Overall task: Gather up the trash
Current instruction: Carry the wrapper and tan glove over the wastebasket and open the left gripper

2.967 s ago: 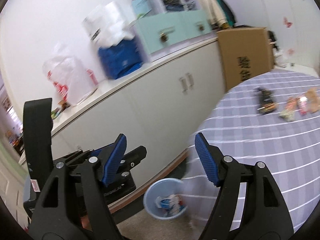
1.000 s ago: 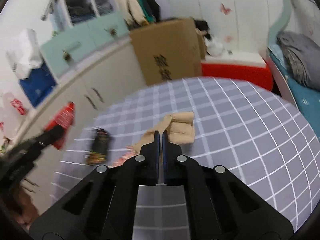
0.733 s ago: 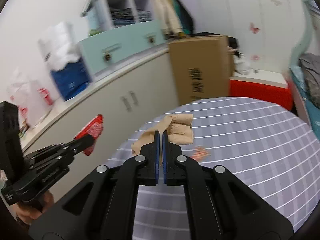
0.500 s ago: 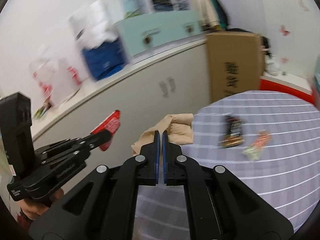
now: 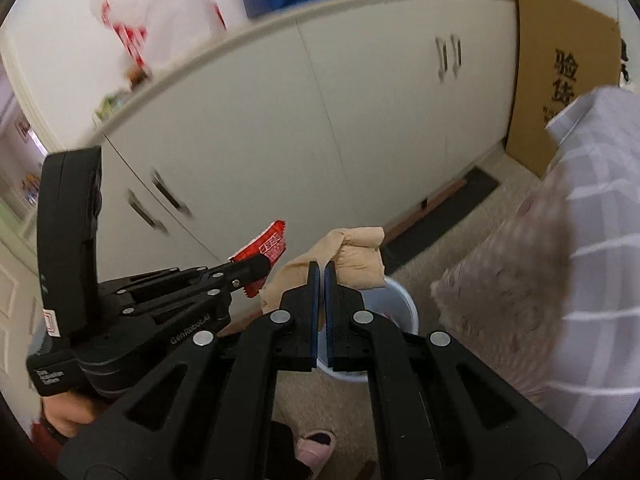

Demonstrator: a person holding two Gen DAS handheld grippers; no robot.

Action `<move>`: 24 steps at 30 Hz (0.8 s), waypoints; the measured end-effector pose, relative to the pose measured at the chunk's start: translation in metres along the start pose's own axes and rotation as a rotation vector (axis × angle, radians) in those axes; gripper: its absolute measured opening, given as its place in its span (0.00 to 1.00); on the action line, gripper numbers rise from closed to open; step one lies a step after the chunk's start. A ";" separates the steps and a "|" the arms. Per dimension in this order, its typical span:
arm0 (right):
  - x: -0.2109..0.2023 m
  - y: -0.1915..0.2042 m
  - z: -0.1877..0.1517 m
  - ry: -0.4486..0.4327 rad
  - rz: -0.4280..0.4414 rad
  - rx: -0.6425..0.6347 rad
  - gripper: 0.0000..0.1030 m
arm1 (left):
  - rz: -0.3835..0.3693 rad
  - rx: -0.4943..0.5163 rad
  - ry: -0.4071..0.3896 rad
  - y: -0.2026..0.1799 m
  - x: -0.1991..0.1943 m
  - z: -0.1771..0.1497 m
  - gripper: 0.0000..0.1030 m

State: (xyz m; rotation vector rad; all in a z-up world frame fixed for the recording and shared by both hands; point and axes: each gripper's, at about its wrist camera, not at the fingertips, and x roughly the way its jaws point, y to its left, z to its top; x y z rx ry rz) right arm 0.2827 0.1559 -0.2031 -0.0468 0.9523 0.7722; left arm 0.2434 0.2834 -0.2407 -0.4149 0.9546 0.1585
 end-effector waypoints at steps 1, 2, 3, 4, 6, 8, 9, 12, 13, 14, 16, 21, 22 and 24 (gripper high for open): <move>0.008 0.000 -0.006 0.018 -0.005 -0.001 0.03 | 0.002 -0.009 0.027 0.005 0.011 -0.003 0.00; 0.018 -0.001 -0.009 0.035 -0.017 -0.003 0.03 | 0.011 -0.013 0.044 0.009 0.021 -0.006 0.00; 0.026 -0.003 -0.013 0.052 -0.028 -0.001 0.03 | 0.018 -0.013 0.058 0.011 0.029 -0.007 0.00; 0.031 -0.006 -0.016 0.062 -0.032 0.003 0.03 | 0.015 -0.015 0.067 0.012 0.034 -0.008 0.00; 0.041 -0.013 -0.020 0.084 -0.047 0.010 0.03 | 0.008 -0.023 0.085 0.014 0.045 -0.011 0.00; 0.049 -0.018 -0.020 0.095 -0.056 0.022 0.03 | 0.009 -0.023 0.091 0.016 0.052 -0.010 0.01; 0.053 -0.020 -0.020 0.101 -0.060 0.029 0.03 | 0.005 -0.024 0.096 0.017 0.055 -0.009 0.01; 0.059 -0.024 -0.021 0.107 -0.070 0.040 0.03 | 0.003 -0.033 0.105 0.012 0.060 -0.004 0.04; 0.061 -0.027 -0.021 0.113 -0.069 0.046 0.03 | 0.008 -0.035 0.112 0.013 0.062 -0.003 0.09; 0.065 -0.028 -0.022 0.114 -0.070 0.049 0.03 | 0.015 -0.037 0.117 0.014 0.063 -0.003 0.35; 0.068 -0.031 -0.022 0.120 -0.070 0.055 0.03 | 0.054 -0.042 0.088 0.016 0.062 -0.004 0.62; 0.073 -0.033 -0.024 0.134 -0.060 0.059 0.03 | 0.052 -0.060 0.087 0.026 0.056 -0.009 0.62; 0.074 -0.032 -0.024 0.135 -0.060 0.058 0.03 | 0.056 -0.062 0.088 0.027 0.055 -0.010 0.62; 0.075 -0.029 -0.026 0.139 -0.057 0.057 0.03 | 0.062 -0.068 0.089 0.029 0.053 -0.012 0.62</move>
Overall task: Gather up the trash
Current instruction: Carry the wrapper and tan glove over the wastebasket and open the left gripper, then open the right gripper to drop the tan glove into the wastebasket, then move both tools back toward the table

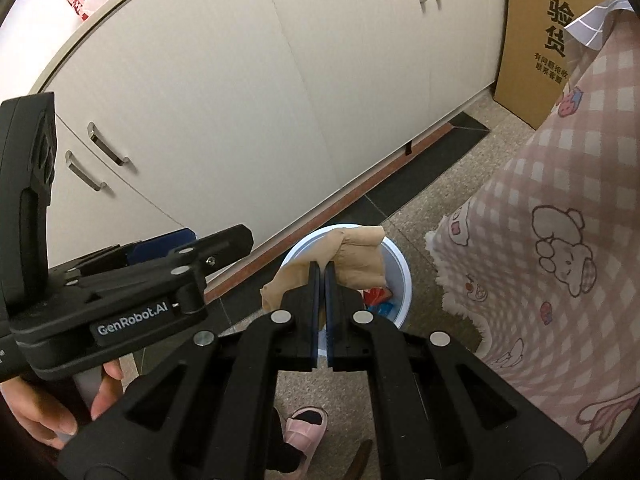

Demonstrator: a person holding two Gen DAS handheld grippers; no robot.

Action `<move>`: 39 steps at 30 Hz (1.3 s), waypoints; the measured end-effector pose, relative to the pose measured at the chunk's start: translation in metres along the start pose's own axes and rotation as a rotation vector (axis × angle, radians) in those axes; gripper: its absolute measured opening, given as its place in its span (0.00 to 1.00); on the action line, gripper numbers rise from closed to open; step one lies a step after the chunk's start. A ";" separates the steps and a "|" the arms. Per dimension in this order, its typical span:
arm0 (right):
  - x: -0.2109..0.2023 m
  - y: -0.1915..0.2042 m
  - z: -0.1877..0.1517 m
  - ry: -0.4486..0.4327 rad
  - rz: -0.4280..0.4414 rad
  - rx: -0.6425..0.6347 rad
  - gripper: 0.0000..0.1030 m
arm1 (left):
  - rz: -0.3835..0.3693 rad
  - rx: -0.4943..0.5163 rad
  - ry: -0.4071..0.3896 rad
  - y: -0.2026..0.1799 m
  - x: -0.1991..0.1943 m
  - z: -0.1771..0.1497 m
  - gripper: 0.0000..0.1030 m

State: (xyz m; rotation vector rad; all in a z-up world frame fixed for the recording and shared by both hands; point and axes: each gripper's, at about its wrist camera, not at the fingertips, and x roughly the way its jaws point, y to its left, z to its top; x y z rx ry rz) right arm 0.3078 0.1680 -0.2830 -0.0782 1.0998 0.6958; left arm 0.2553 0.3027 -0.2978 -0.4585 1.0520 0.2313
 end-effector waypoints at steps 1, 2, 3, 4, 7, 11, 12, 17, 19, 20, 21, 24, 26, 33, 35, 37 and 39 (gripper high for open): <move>0.001 0.002 -0.001 0.001 0.001 -0.002 0.03 | 0.000 -0.003 0.001 0.001 0.000 0.000 0.62; 0.001 0.003 -0.001 0.001 0.001 -0.004 0.03 | 0.000 -0.007 0.003 0.003 -0.001 -0.001 0.62; 0.001 0.003 -0.002 0.002 0.003 -0.004 0.03 | 0.001 -0.010 0.004 0.002 0.000 0.000 0.62; 0.001 0.004 -0.002 0.003 0.003 -0.004 0.03 | 0.002 -0.012 0.005 0.003 -0.001 -0.001 0.62; 0.001 0.007 -0.002 0.002 0.004 -0.006 0.03 | 0.008 -0.025 0.004 0.007 -0.002 -0.001 0.62; 0.002 0.011 0.000 -0.005 0.004 -0.007 0.03 | 0.015 -0.040 -0.003 0.012 -0.005 -0.003 0.62; 0.001 0.011 0.001 -0.007 0.005 -0.008 0.03 | 0.019 -0.043 -0.005 0.014 -0.006 -0.003 0.62; -0.002 0.017 0.008 -0.034 0.016 -0.009 0.03 | 0.035 -0.077 -0.027 0.024 -0.013 -0.002 0.62; -0.004 0.019 0.011 -0.051 0.029 -0.005 0.03 | 0.049 -0.092 -0.043 0.028 -0.017 -0.002 0.62; -0.006 0.019 0.012 -0.059 0.028 -0.004 0.03 | 0.051 -0.095 -0.047 0.028 -0.018 -0.001 0.63; -0.007 0.020 0.014 -0.067 0.030 -0.004 0.03 | 0.054 -0.101 -0.054 0.030 -0.021 0.000 0.63; -0.007 0.019 0.019 -0.078 0.039 0.011 0.11 | 0.065 -0.114 -0.072 0.034 -0.027 0.002 0.63; -0.007 0.016 0.020 -0.079 0.042 0.030 0.42 | 0.069 -0.119 -0.078 0.035 -0.030 0.003 0.63; -0.024 0.018 0.020 -0.117 0.030 0.021 0.57 | 0.062 -0.122 -0.094 0.032 -0.041 0.002 0.63; -0.033 0.021 0.020 -0.134 0.028 0.005 0.57 | 0.053 -0.122 -0.104 0.029 -0.047 0.003 0.63; -0.044 0.024 0.022 -0.156 0.027 -0.008 0.57 | 0.044 -0.121 -0.121 0.025 -0.056 0.003 0.63; -0.061 0.028 0.026 -0.190 0.030 -0.016 0.57 | 0.033 -0.116 -0.145 0.020 -0.067 0.005 0.63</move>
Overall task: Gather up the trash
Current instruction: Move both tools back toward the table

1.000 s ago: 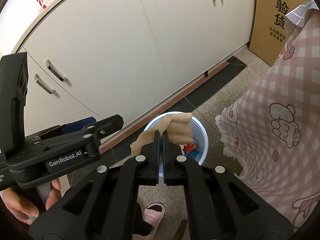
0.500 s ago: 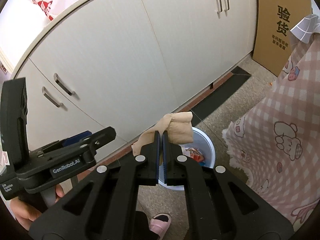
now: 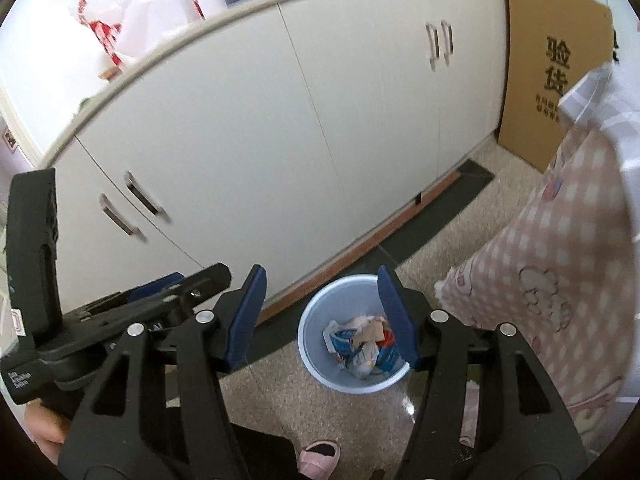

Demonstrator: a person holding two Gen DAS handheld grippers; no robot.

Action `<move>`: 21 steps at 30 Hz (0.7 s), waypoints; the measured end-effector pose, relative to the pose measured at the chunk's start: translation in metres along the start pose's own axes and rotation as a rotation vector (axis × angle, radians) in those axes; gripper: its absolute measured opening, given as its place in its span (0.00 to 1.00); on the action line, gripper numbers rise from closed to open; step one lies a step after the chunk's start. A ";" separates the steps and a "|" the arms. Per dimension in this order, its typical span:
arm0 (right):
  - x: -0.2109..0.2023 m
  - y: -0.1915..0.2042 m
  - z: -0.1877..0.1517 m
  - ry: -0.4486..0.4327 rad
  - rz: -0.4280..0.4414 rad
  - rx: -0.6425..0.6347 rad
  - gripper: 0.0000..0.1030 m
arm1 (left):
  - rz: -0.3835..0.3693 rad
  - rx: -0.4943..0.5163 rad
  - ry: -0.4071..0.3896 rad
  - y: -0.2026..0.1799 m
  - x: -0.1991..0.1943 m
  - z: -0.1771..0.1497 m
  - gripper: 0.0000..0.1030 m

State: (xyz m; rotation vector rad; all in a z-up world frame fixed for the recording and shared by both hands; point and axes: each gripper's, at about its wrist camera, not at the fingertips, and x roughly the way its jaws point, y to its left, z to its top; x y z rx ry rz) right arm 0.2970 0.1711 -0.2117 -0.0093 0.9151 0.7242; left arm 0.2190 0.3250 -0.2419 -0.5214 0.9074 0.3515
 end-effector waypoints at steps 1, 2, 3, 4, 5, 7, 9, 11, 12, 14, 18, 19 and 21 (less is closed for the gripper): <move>-0.006 0.001 0.003 -0.014 0.003 -0.003 0.57 | -0.008 0.004 -0.017 -0.004 -0.008 0.003 0.63; -0.016 0.002 0.007 -0.036 0.007 -0.005 0.57 | -0.012 0.011 -0.035 -0.009 -0.015 0.005 0.63; -0.027 0.002 0.012 -0.059 0.010 -0.004 0.57 | -0.019 0.017 -0.053 -0.016 -0.023 0.008 0.63; -0.034 0.002 0.015 -0.076 0.010 -0.004 0.57 | -0.026 0.022 -0.066 -0.021 -0.028 0.011 0.63; -0.045 0.001 0.020 -0.098 0.005 -0.004 0.57 | -0.036 0.031 -0.082 -0.029 -0.036 0.014 0.63; -0.066 -0.003 0.028 -0.141 0.004 0.000 0.57 | -0.053 0.058 -0.116 -0.047 -0.050 0.019 0.63; -0.089 -0.012 0.037 -0.181 -0.016 0.009 0.57 | -0.068 0.093 -0.141 -0.069 -0.061 0.025 0.63; -0.108 -0.025 0.042 -0.210 -0.027 0.024 0.57 | -0.084 0.131 -0.156 -0.091 -0.068 0.029 0.64; -0.120 -0.034 0.045 -0.227 -0.050 0.029 0.57 | -0.092 0.149 -0.163 -0.105 -0.071 0.031 0.65; -0.138 -0.052 0.050 -0.251 -0.073 0.044 0.57 | -0.123 0.198 -0.172 -0.139 -0.077 0.034 0.66; -0.179 -0.105 0.055 -0.308 -0.152 0.108 0.57 | -0.165 0.296 -0.179 -0.206 -0.079 0.035 0.69; -0.186 -0.114 0.053 -0.317 -0.171 0.122 0.57 | -0.173 0.328 -0.178 -0.226 -0.077 0.033 0.70; -0.203 -0.141 0.052 -0.338 -0.220 0.154 0.57 | -0.191 0.384 -0.163 -0.262 -0.071 0.030 0.70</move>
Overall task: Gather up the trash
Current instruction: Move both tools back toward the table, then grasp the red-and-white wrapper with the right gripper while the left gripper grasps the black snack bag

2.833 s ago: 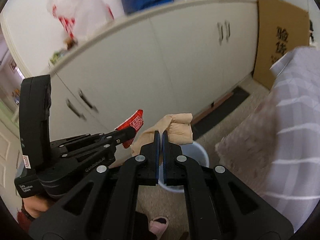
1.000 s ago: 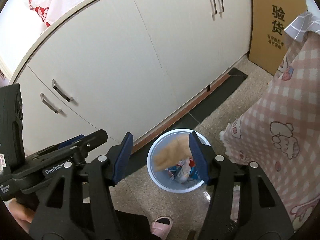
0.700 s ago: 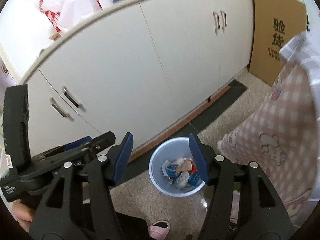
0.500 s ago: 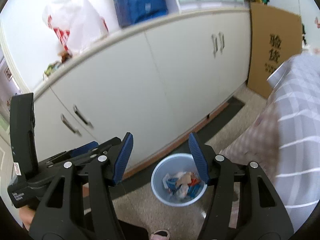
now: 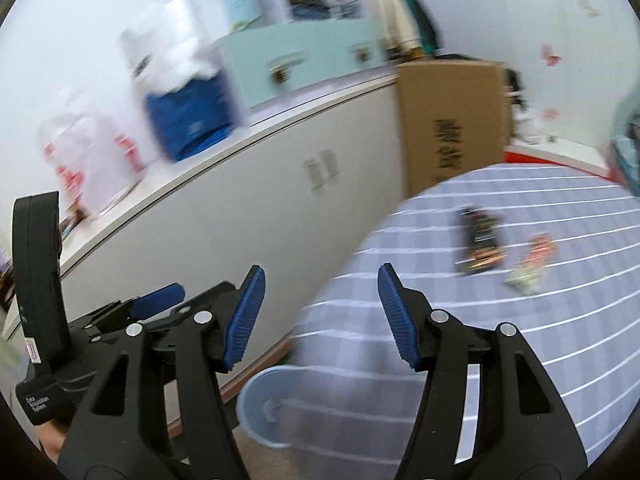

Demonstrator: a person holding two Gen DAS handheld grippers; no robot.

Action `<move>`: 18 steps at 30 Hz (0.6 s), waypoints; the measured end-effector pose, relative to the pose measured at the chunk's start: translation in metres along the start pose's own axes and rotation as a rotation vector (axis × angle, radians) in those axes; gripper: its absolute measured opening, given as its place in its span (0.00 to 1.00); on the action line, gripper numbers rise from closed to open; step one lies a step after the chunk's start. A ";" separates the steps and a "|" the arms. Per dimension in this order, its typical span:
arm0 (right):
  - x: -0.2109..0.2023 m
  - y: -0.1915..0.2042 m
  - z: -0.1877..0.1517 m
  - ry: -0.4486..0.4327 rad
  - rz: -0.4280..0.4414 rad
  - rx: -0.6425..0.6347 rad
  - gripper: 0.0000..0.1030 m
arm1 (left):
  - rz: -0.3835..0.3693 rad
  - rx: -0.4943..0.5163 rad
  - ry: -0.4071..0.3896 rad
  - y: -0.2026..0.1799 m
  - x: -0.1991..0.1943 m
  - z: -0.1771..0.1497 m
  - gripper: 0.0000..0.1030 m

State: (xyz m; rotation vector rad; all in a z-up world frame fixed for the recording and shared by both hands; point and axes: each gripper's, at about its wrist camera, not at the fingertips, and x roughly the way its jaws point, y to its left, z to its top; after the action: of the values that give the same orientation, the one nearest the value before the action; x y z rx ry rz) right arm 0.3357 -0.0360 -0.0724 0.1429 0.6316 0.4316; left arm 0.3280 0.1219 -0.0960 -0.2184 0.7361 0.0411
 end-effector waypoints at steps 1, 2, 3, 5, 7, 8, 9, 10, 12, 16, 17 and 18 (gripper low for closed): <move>-0.003 -0.015 0.004 -0.007 -0.029 0.013 0.57 | -0.022 0.031 0.013 -0.020 0.009 0.004 0.70; -0.007 -0.035 0.007 -0.014 -0.062 0.028 0.57 | -0.040 0.058 0.027 -0.038 0.017 0.007 0.70; -0.010 -0.050 0.009 -0.019 -0.085 0.038 0.58 | -0.053 0.076 0.038 -0.049 0.025 0.010 0.70; -0.013 -0.085 0.013 -0.019 -0.137 0.071 0.58 | -0.074 0.119 0.061 -0.080 0.043 0.014 0.71; -0.014 -0.109 0.014 -0.013 -0.162 0.099 0.58 | -0.072 0.150 0.078 -0.104 0.060 0.018 0.71; -0.012 -0.123 0.014 -0.005 -0.178 0.118 0.58 | -0.068 0.164 0.086 -0.113 0.068 0.018 0.71; -0.011 -0.136 0.013 0.003 -0.186 0.137 0.58 | -0.070 0.177 0.093 -0.123 0.075 0.020 0.71; -0.011 -0.146 0.012 0.008 -0.189 0.151 0.58 | -0.081 0.191 0.104 -0.134 0.084 0.022 0.71; -0.010 -0.162 0.010 0.017 -0.204 0.176 0.58 | -0.077 0.203 0.110 -0.147 0.093 0.022 0.71; -0.005 -0.194 0.006 0.046 -0.211 0.241 0.58 | -0.087 0.215 0.141 -0.168 0.120 0.023 0.71; -0.003 -0.200 0.005 0.053 -0.212 0.257 0.58 | -0.083 0.218 0.150 -0.171 0.127 0.024 0.71; -0.001 -0.202 0.004 0.060 -0.210 0.265 0.58 | -0.082 0.219 0.154 -0.175 0.131 0.023 0.71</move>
State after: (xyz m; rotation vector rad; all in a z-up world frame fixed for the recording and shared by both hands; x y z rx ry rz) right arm 0.4077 -0.2183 -0.1209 0.3137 0.7530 0.1485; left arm 0.4603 -0.0493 -0.1351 -0.0421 0.8775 -0.1357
